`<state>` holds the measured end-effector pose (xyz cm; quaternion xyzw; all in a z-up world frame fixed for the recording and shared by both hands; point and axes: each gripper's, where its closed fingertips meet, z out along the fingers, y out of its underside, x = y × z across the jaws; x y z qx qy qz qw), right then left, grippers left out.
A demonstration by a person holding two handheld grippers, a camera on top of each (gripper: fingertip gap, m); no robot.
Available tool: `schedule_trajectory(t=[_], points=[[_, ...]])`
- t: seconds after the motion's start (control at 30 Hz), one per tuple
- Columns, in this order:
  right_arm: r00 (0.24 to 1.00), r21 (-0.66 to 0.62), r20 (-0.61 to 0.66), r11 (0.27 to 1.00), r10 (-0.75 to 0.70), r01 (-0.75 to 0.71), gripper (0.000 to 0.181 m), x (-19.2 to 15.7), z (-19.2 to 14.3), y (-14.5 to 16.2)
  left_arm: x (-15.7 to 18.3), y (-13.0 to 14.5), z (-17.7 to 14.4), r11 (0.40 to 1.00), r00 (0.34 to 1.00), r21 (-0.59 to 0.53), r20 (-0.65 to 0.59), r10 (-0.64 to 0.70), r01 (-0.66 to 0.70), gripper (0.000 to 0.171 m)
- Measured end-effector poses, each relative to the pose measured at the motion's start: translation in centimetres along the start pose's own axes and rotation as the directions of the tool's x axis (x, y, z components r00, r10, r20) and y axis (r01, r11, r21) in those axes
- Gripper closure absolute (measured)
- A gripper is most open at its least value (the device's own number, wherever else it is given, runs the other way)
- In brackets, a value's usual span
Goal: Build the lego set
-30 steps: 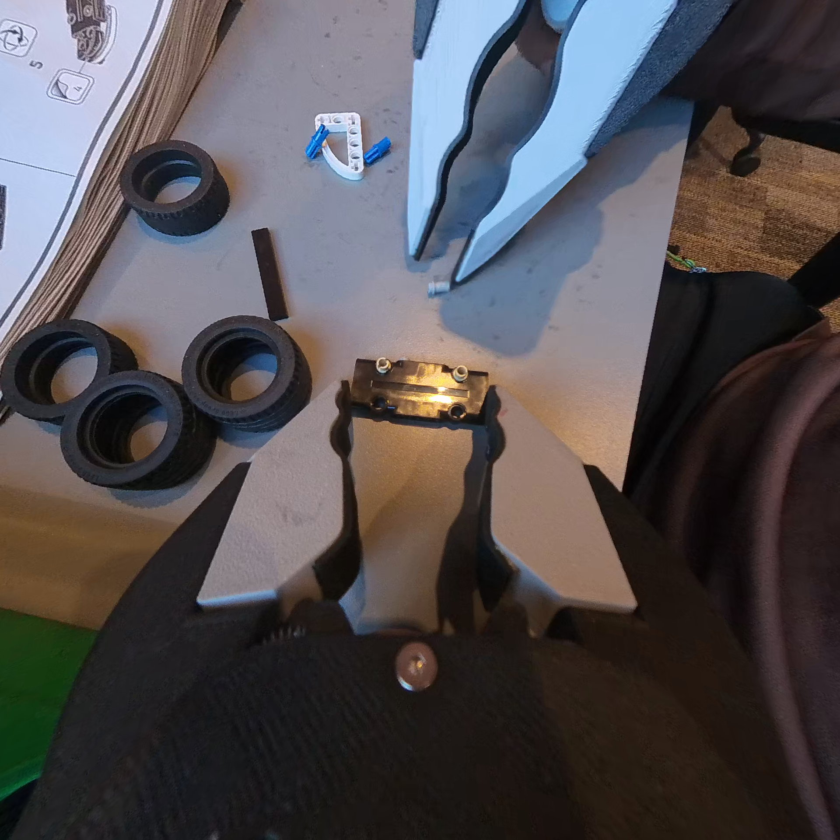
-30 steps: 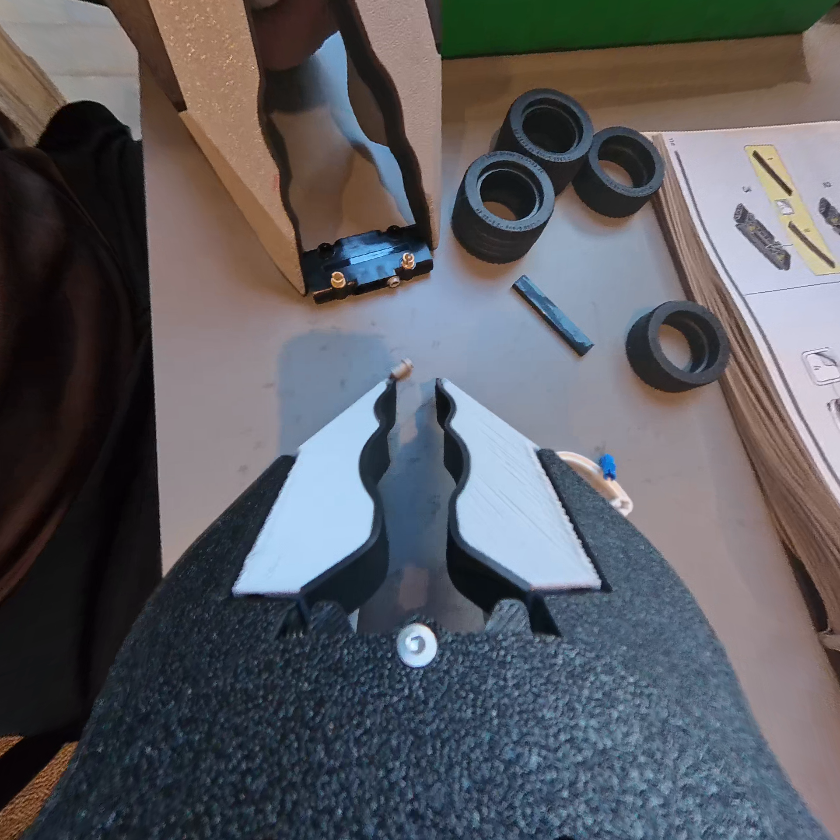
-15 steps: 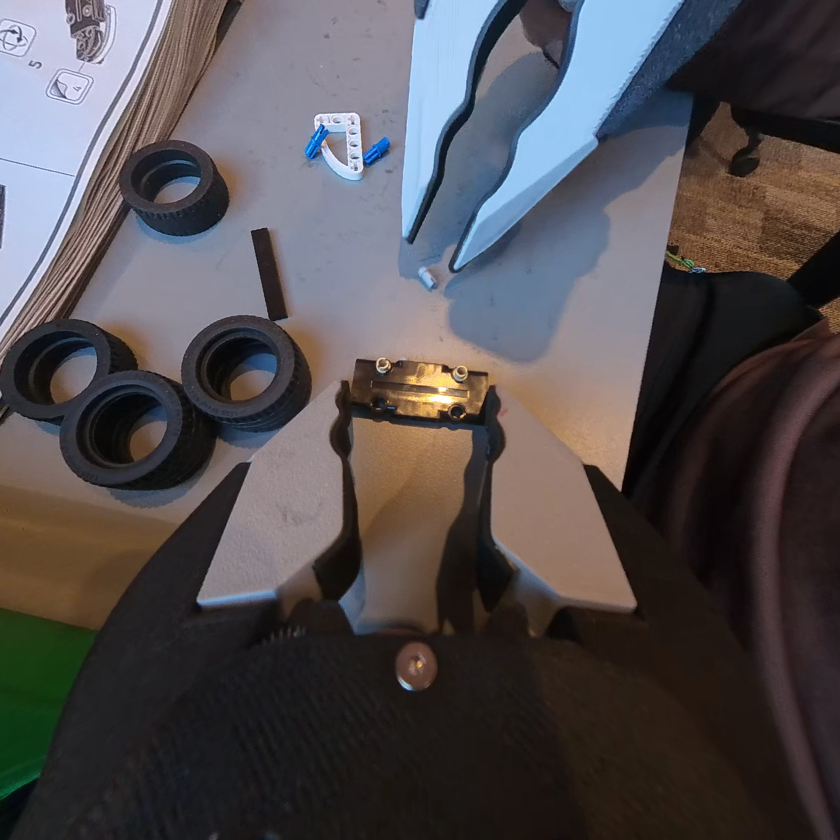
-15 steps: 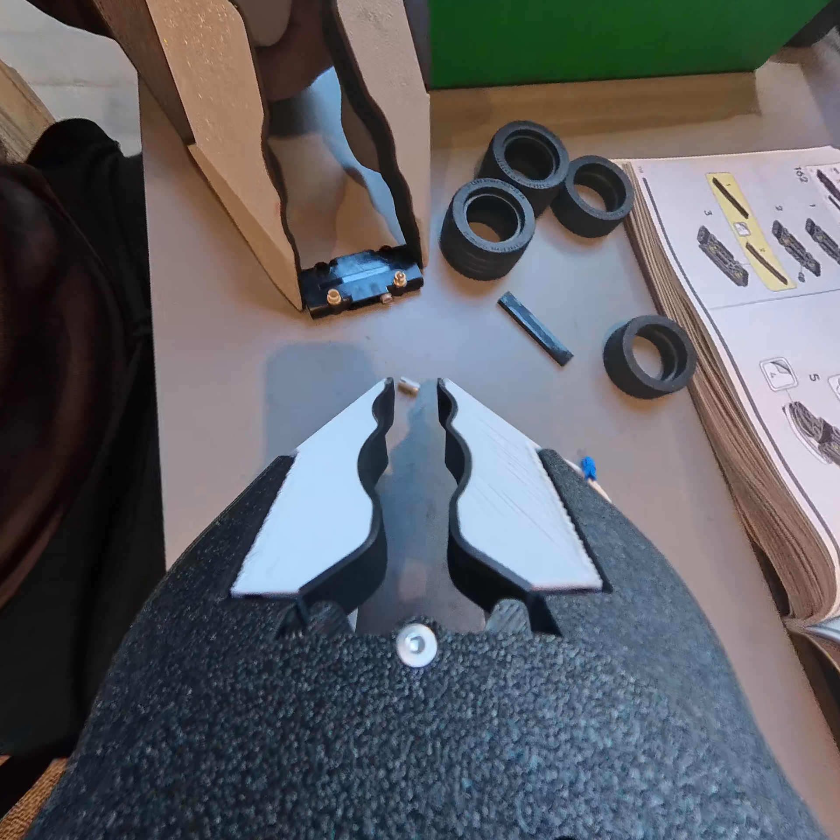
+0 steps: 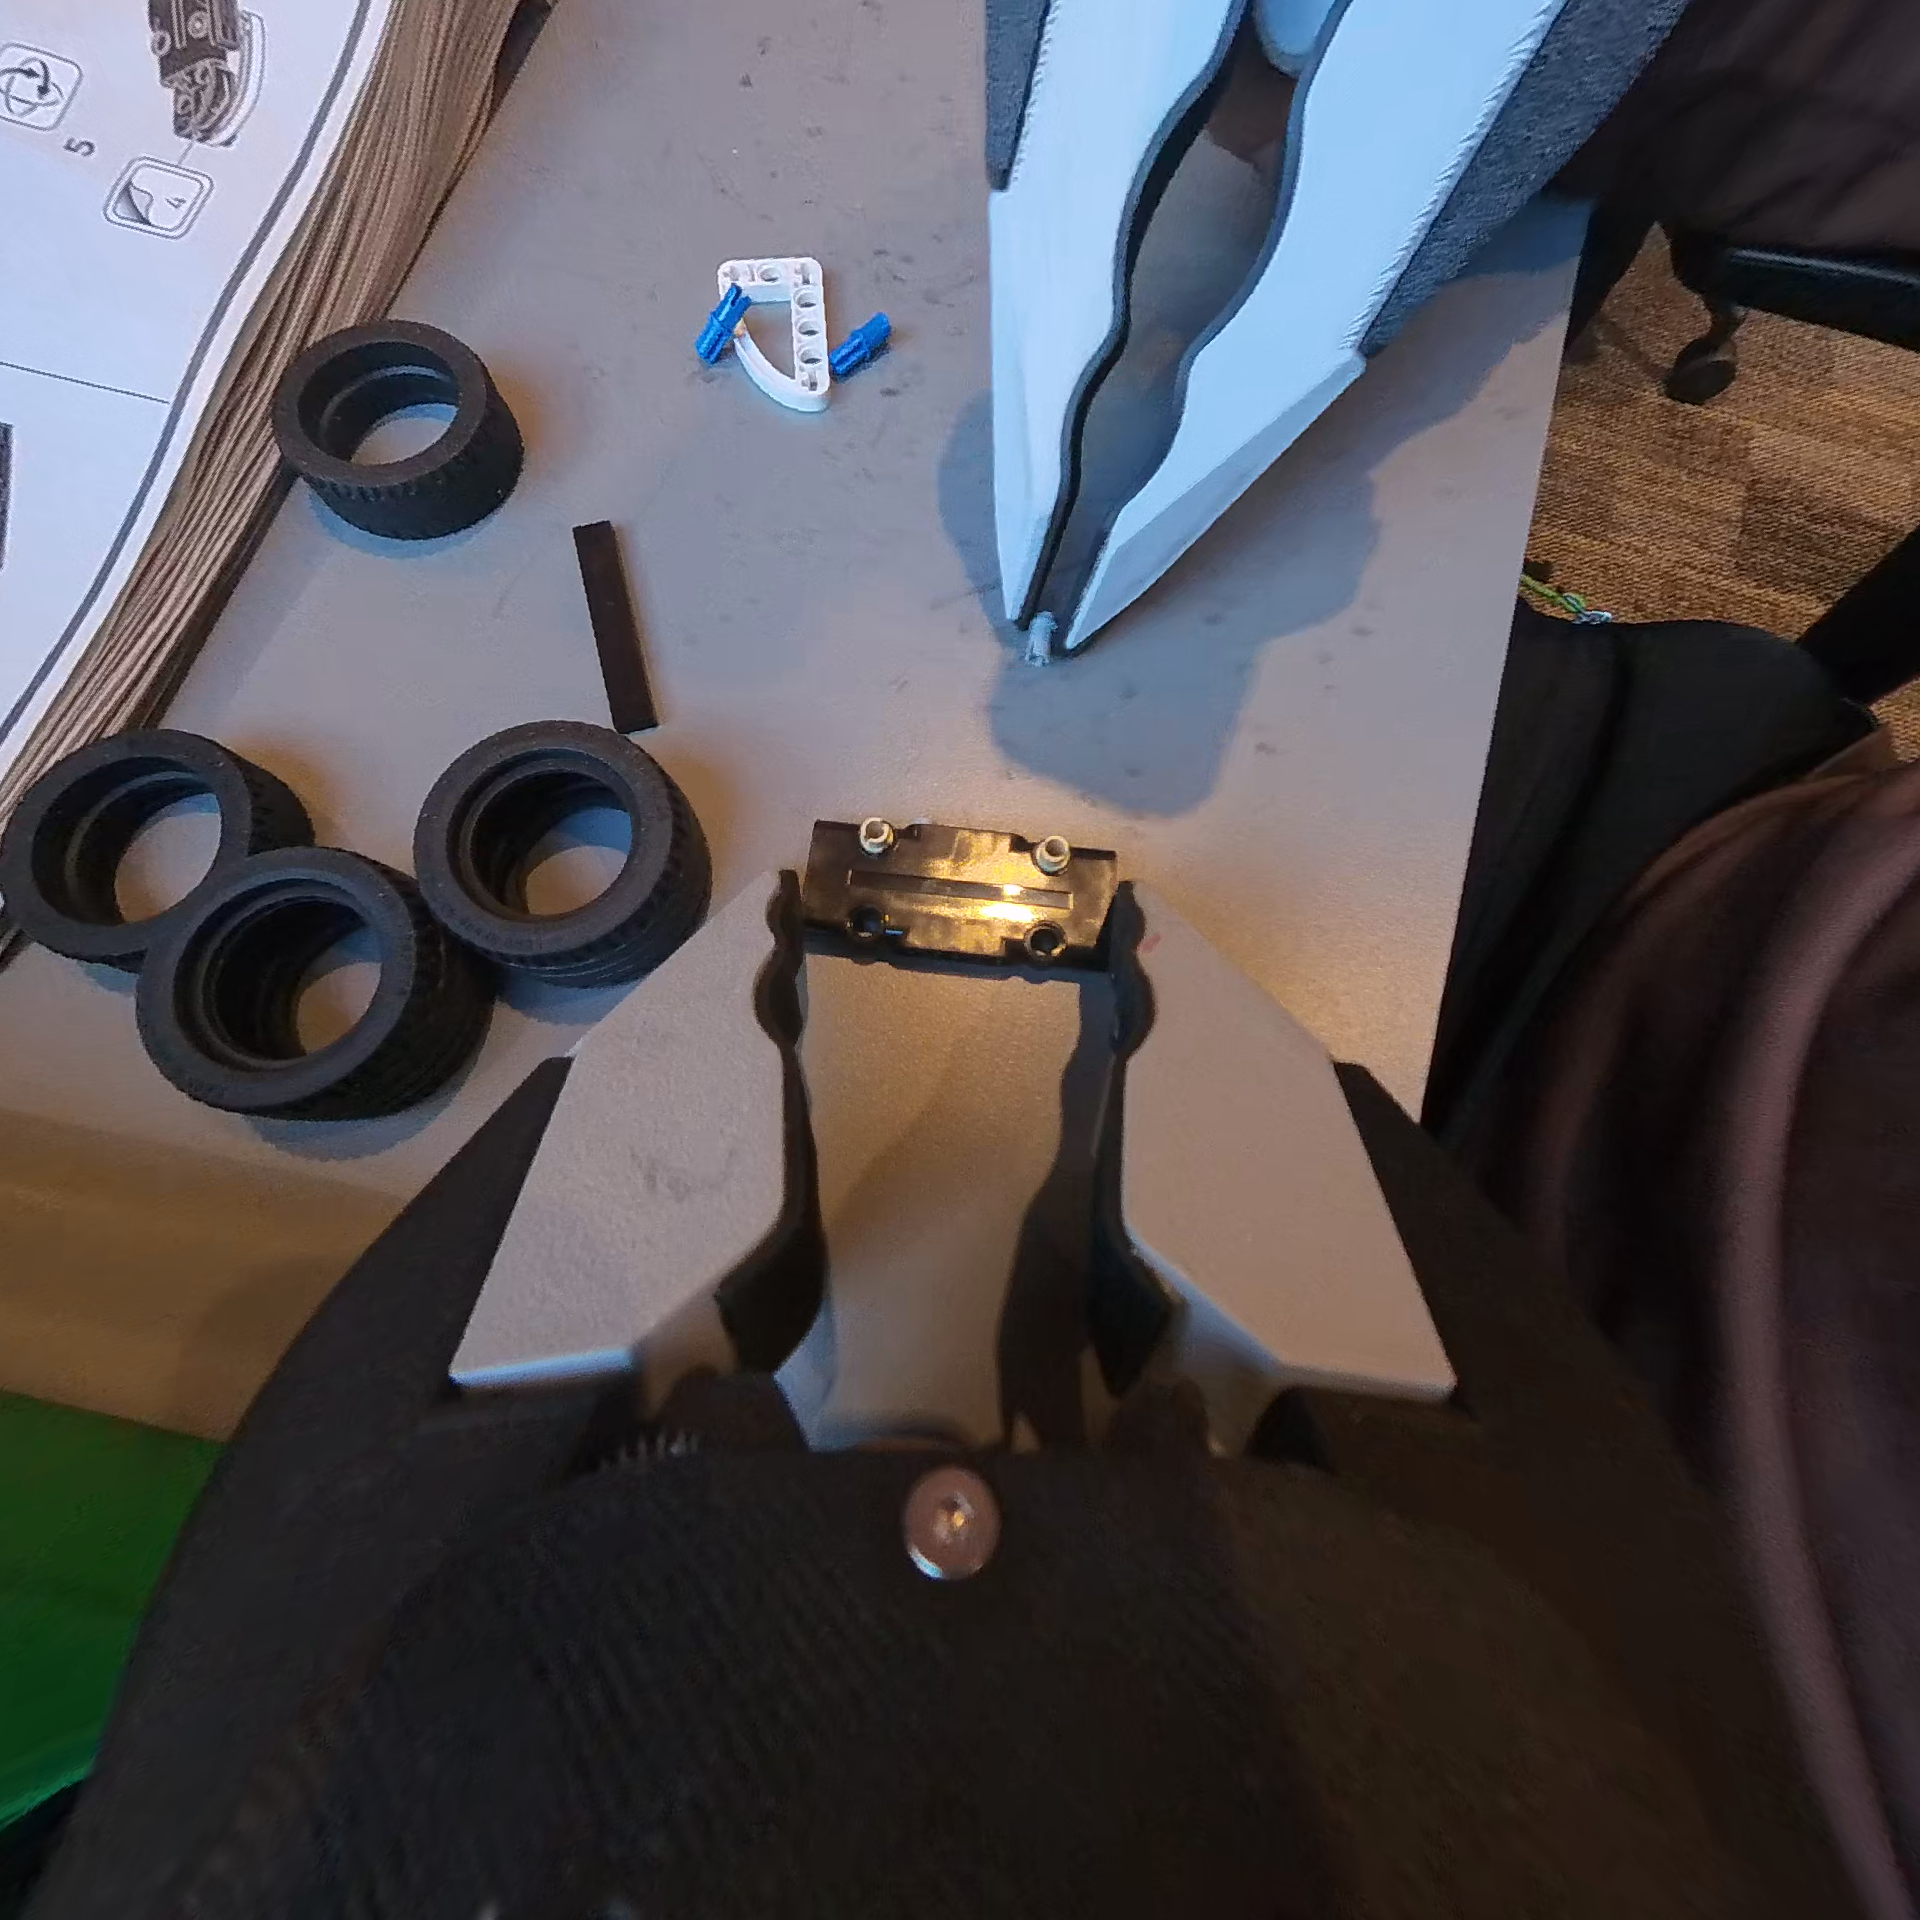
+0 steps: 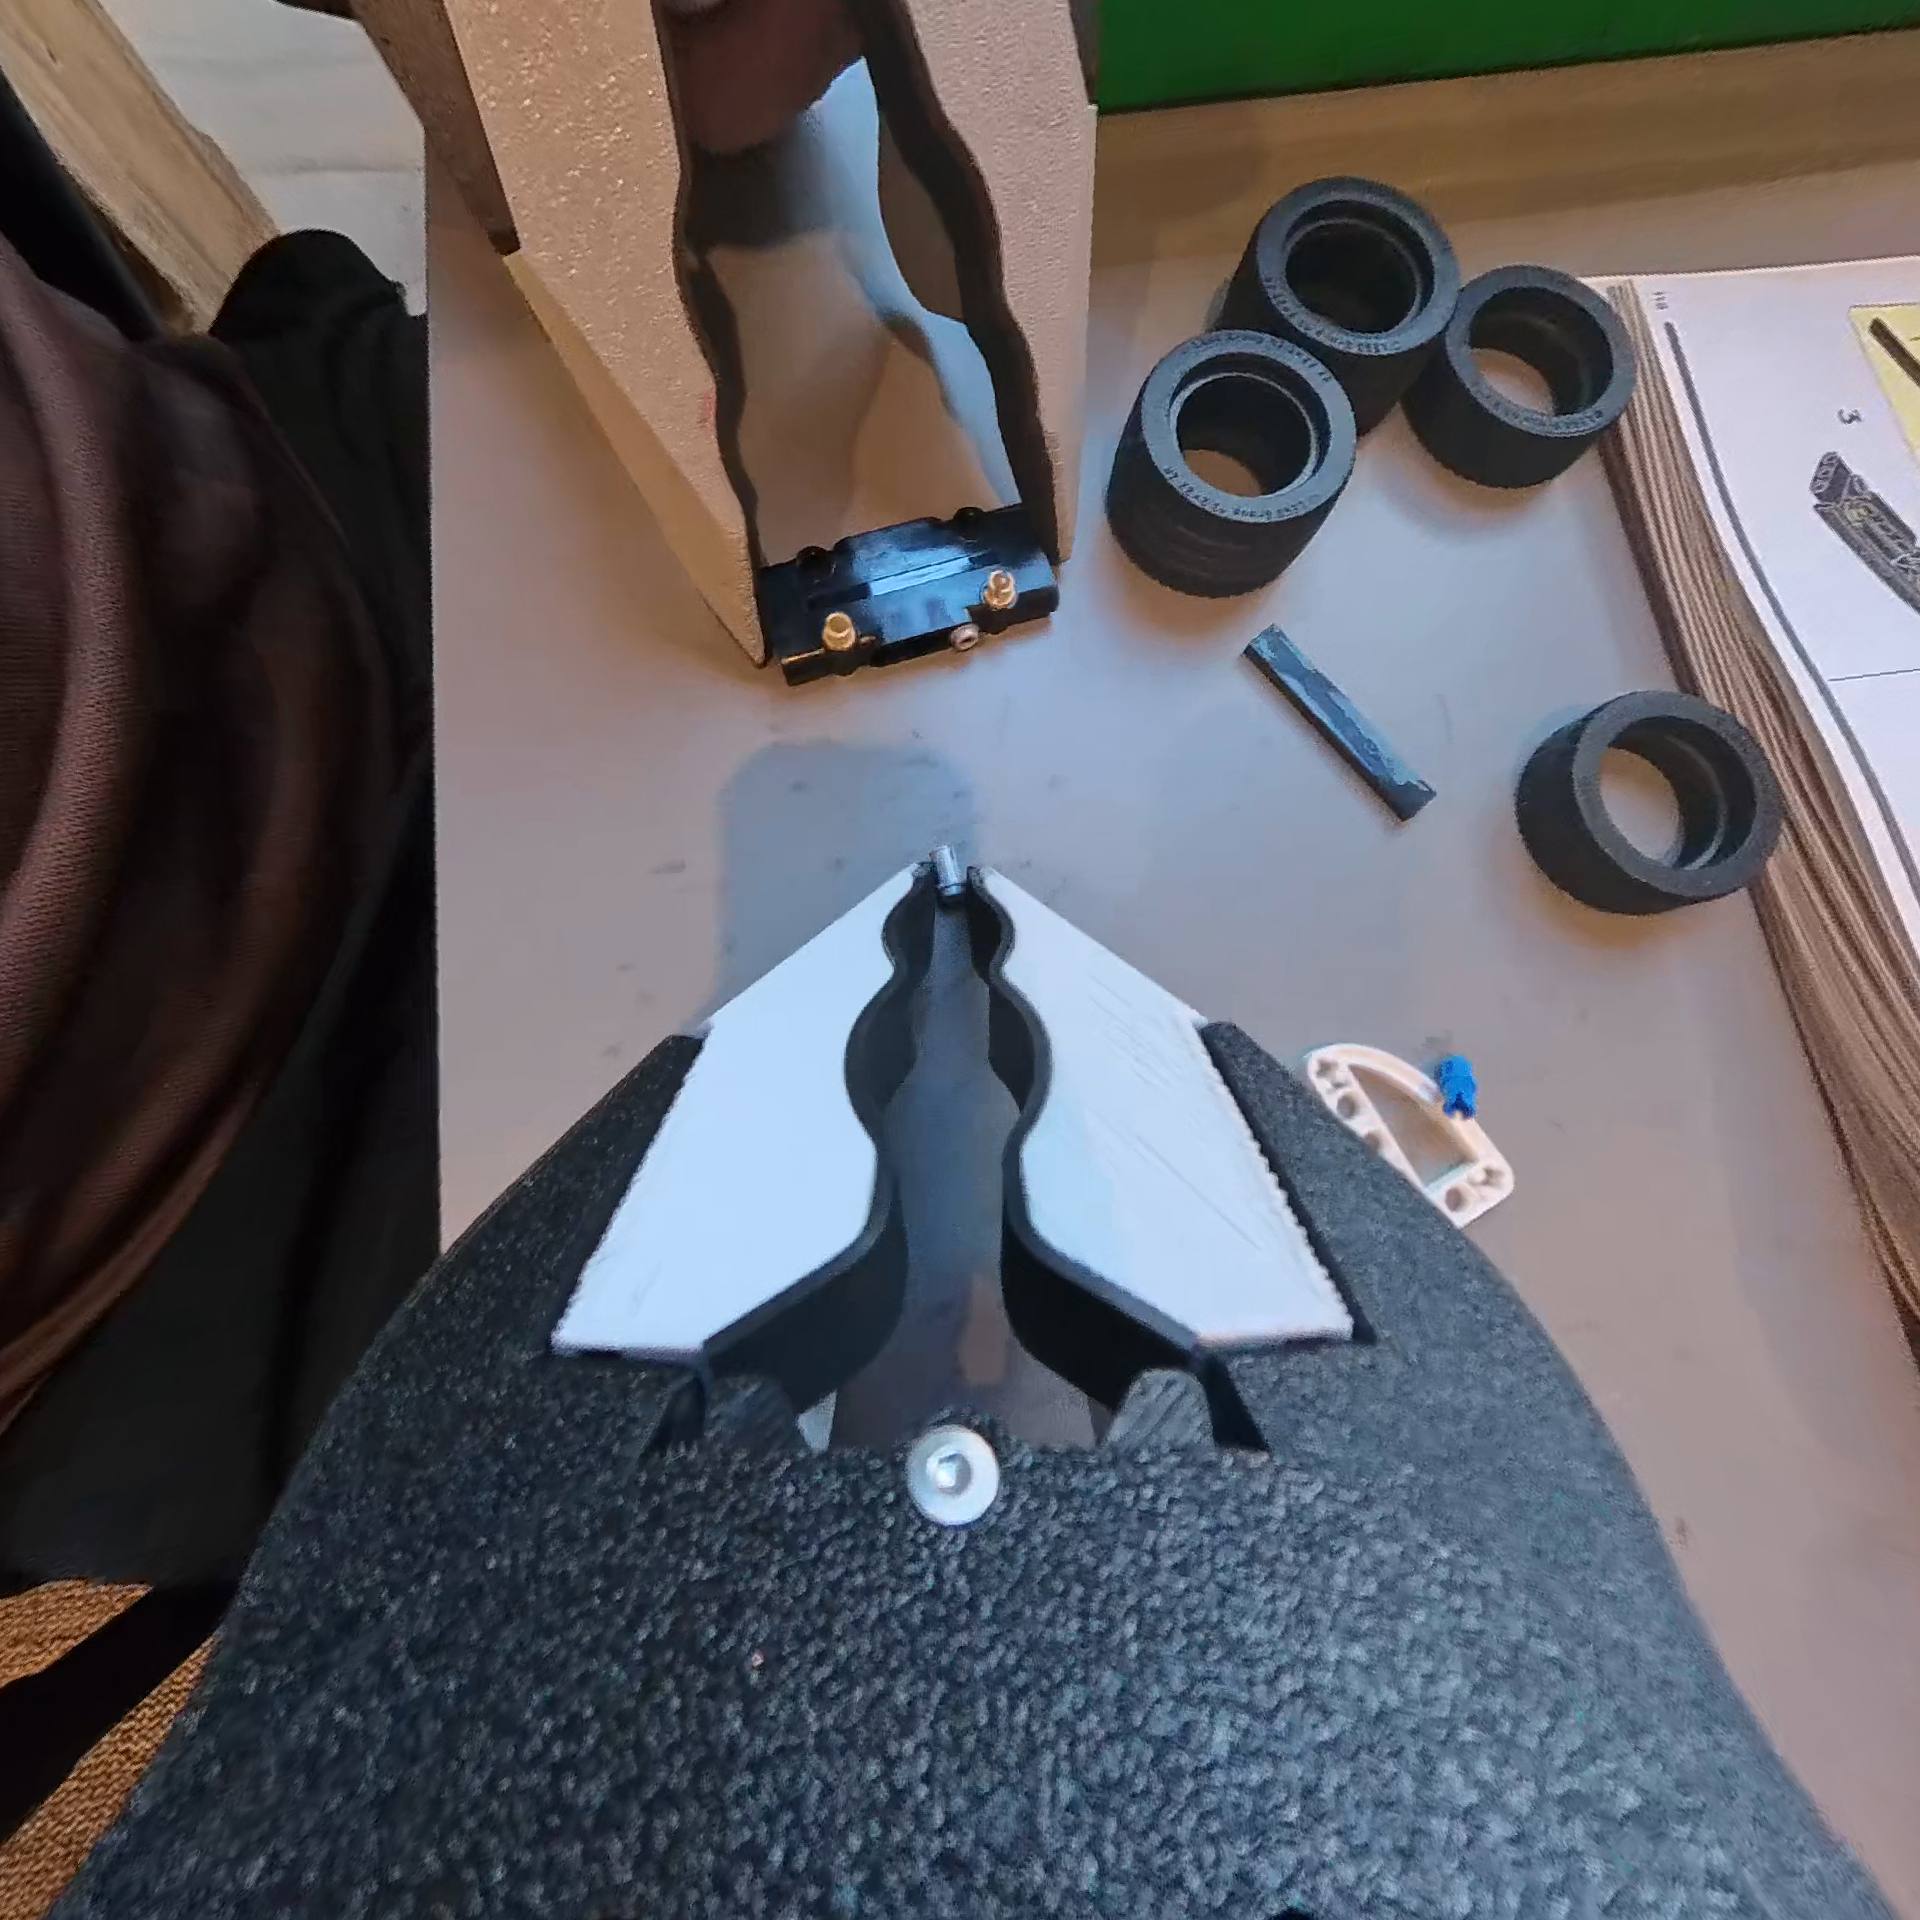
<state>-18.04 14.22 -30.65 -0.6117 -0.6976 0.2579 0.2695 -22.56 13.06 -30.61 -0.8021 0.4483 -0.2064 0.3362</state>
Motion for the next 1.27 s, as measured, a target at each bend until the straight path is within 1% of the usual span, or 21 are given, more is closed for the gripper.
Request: schedule_trajectory(t=[0.23,0.37,0.43,0.5,0.57,0.7,0.97,1.03,1.27], points=[[1.000,0.004,0.000,1.000,0.017,-0.017,0.173,-0.1,-0.3,0.4,0.0,0.0,0.0,1.000,1.000,0.001,-0.004,-0.005,0.005,0.114],[1.000,0.011,0.001,1.000,0.003,-0.003,0.170,0.0,-0.2,0.2,0.0,0.0,0.0,1.000,1.000,0.001,-0.003,-0.003,0.003,0.114],[1.000,0.016,0.022,1.000,0.008,-0.008,0.171,0.0,-0.1,0.2,0.0,0.0,0.0,1.000,1.000,0.001,-0.003,-0.003,0.003,0.114],[0.999,0.023,0.043,1.000,0.015,-0.016,0.175,-0.2,-0.1,0.2,0.0,0.0,0.0,1.000,1.000,0.001,-0.003,-0.003,0.003,0.114],[0.999,0.031,0.041,0.999,0.014,-0.015,0.177,-0.3,0.0,0.1,0.0,0.0,0.0,1.000,1.000,0.001,-0.002,-0.002,0.002,0.114],[0.999,0.035,0.040,0.999,0.025,-0.027,0.173,-0.1,0.0,0.1,0.0,0.0,0.0,1.000,1.000,0.001,-0.003,-0.003,0.003,0.114],[0.998,0.038,0.058,0.999,0.034,-0.037,0.174,-0.2,0.1,0.0,0.0,0.0,0.0,1.000,1.000,0.001,-0.002,-0.002,0.002,0.114],[0.997,0.040,0.064,0.998,0.038,-0.041,0.176,-0.3,0.2,-0.1,0.0,0.0,0.0,1.000,1.000,0.001,-0.003,0.000,0.000,0.114],[0.996,0.044,0.082,0.998,0.033,-0.036,0.177,-1.5,1.1,-1.3,0.6,0.0,0.1,1.000,0.999,-0.002,-0.024,0.028,-0.028,0.114]])
